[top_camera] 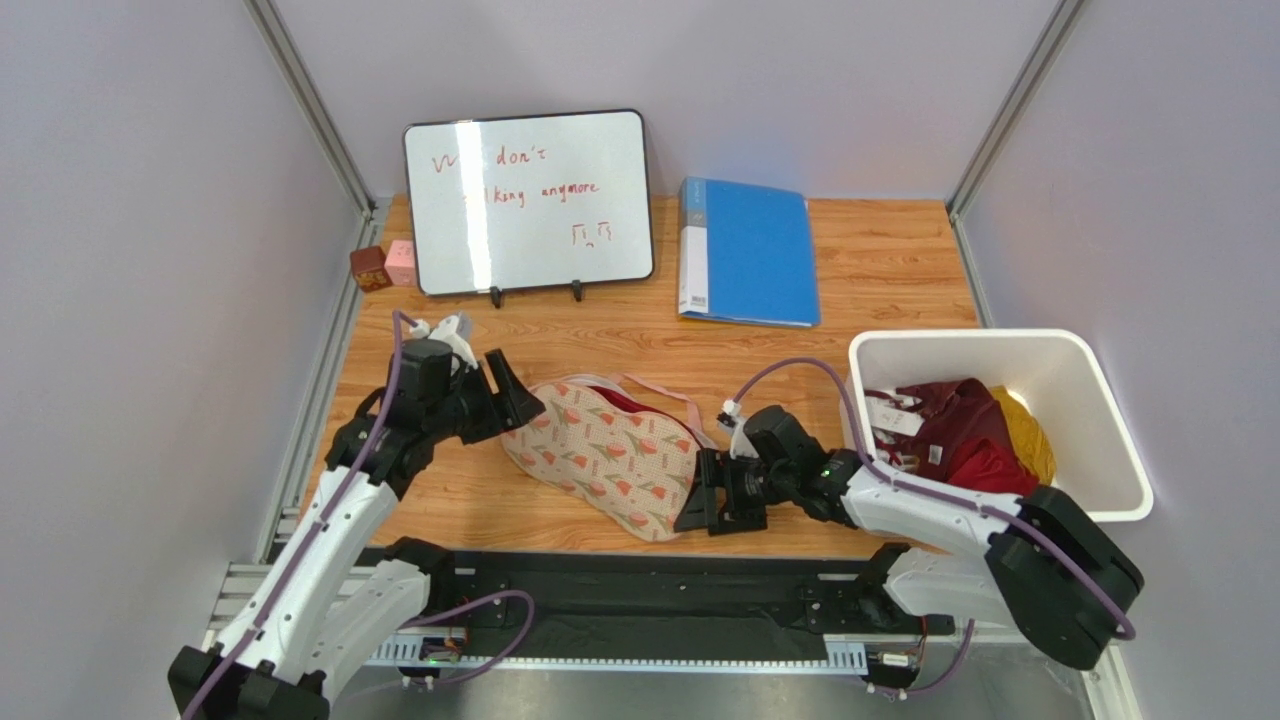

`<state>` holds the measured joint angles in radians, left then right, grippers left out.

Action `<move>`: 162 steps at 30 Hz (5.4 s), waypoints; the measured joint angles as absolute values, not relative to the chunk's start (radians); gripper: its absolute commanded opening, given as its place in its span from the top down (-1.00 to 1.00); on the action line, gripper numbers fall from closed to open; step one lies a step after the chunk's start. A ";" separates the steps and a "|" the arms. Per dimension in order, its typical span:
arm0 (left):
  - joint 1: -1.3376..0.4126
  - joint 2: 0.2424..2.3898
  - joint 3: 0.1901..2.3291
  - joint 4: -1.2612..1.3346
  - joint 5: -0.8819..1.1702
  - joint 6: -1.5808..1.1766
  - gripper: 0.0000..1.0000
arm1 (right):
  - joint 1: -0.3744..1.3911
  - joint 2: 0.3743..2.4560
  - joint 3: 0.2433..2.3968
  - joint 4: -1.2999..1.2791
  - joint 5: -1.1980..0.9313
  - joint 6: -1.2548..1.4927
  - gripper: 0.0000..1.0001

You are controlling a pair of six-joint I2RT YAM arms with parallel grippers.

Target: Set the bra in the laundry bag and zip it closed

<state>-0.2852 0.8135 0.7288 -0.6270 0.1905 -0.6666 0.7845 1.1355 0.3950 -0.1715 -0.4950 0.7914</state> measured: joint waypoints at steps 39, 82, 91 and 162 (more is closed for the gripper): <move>-0.289 0.875 0.591 -0.628 0.105 -0.808 -0.41 | 0.636 1.171 0.622 -0.334 -0.403 0.548 -0.58; -0.241 1.696 1.247 -0.739 0.384 -0.044 -0.80 | 0.604 1.345 0.773 -0.274 -0.486 0.489 -0.16; -0.241 1.737 1.272 -0.764 0.402 0.168 -0.78 | 0.604 1.340 0.765 -0.263 -0.500 0.489 -0.17; -0.527 1.492 0.752 -0.027 0.504 -0.545 0.32 | 0.905 1.627 1.074 -0.523 0.055 0.772 0.21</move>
<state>-0.5266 1.4918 0.7525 -0.0269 0.5041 -0.5453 0.9051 1.6272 1.0744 -0.5228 0.0547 0.7715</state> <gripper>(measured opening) 0.377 0.406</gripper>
